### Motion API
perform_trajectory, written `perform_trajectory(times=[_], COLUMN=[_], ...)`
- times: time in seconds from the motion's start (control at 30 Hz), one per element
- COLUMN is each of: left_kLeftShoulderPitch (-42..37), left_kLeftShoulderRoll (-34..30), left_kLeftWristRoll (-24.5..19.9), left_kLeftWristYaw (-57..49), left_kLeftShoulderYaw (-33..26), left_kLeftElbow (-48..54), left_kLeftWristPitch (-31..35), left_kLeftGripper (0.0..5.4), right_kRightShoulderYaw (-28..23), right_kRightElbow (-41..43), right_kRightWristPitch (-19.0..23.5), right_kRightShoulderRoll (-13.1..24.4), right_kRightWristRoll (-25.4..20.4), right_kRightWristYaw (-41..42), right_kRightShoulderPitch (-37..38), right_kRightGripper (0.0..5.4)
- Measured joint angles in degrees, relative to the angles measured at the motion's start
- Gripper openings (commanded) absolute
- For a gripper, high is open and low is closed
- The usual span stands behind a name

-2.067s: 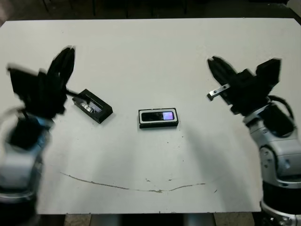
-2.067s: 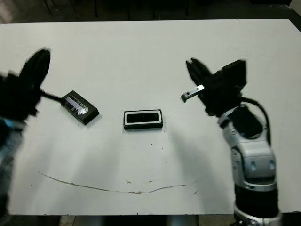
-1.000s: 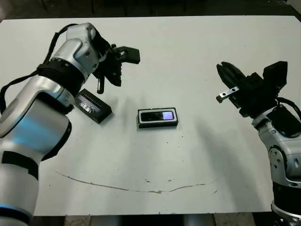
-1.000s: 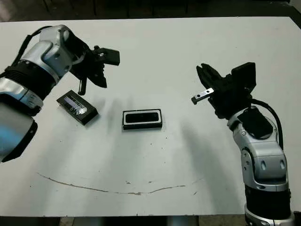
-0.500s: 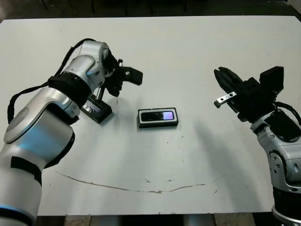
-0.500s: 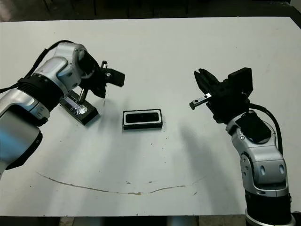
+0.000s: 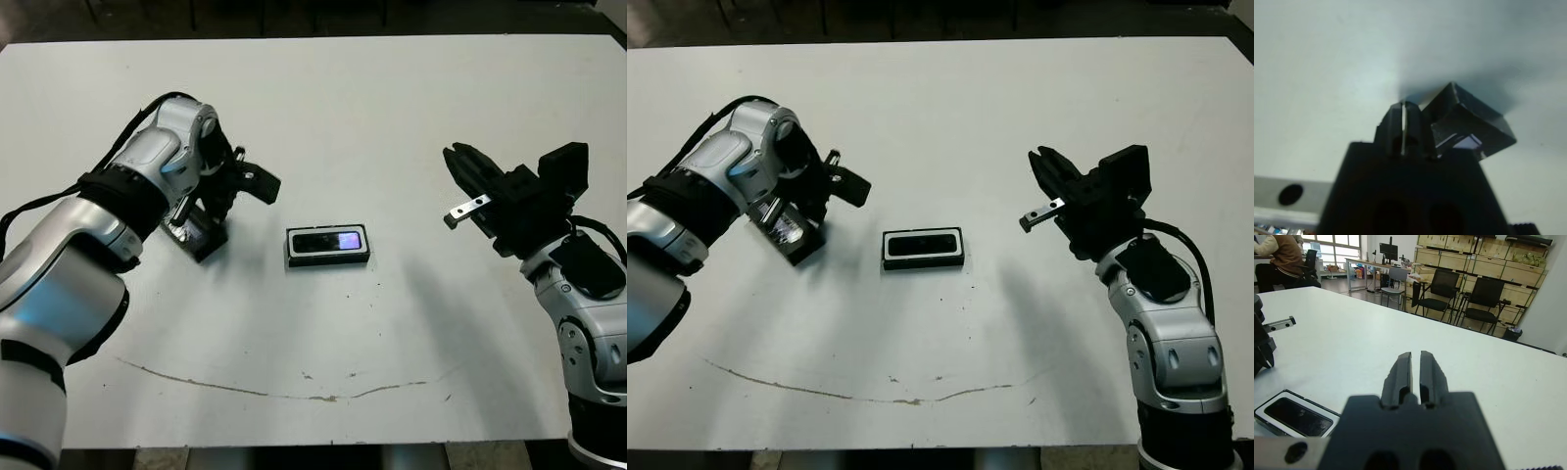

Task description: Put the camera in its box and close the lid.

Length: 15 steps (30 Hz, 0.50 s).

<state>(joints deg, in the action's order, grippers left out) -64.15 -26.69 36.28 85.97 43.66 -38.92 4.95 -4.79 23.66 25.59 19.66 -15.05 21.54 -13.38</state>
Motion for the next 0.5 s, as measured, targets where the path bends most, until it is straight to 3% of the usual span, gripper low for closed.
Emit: perform_trajectory(times=[0.13, 0.27, 0.5], left_kLeftShoulderPitch=[1.65, 2.61, 4.99], left_kLeftShoulderRoll=[-2.05, -3.80, -9.09], left_kLeftWristRoll=[0.32, -1.77, -6.44], left_kLeftWristYaw=[1.36, 3.92, 5.26], left_kLeftShoulderYaw=[0.06, -0.85, 1.85], left_kLeftElbow=[4.00, 4.83, 12.27], left_kLeftWristPitch=[-0.72, -3.81, -2.38], left_kLeftGripper=[0.00, 0.00, 0.00], right_kRightShoulderYaw=[0.02, 0.01, -0.04], right_kRightElbow=[0.09, 0.19, -0.41], right_kRightWristPitch=[0.03, 0.07, 0.07], right_kRightShoulderRoll=[0.17, 0.26, 0.35], right_kRightWristRoll=[0.00, -0.07, -0.26], right_kRightWristYaw=[-0.02, -0.05, 0.22], right_kRightShoulderPitch=[0.02, 0.03, -0.18], right_kRightGripper=[0.01, 0.01, 0.01])
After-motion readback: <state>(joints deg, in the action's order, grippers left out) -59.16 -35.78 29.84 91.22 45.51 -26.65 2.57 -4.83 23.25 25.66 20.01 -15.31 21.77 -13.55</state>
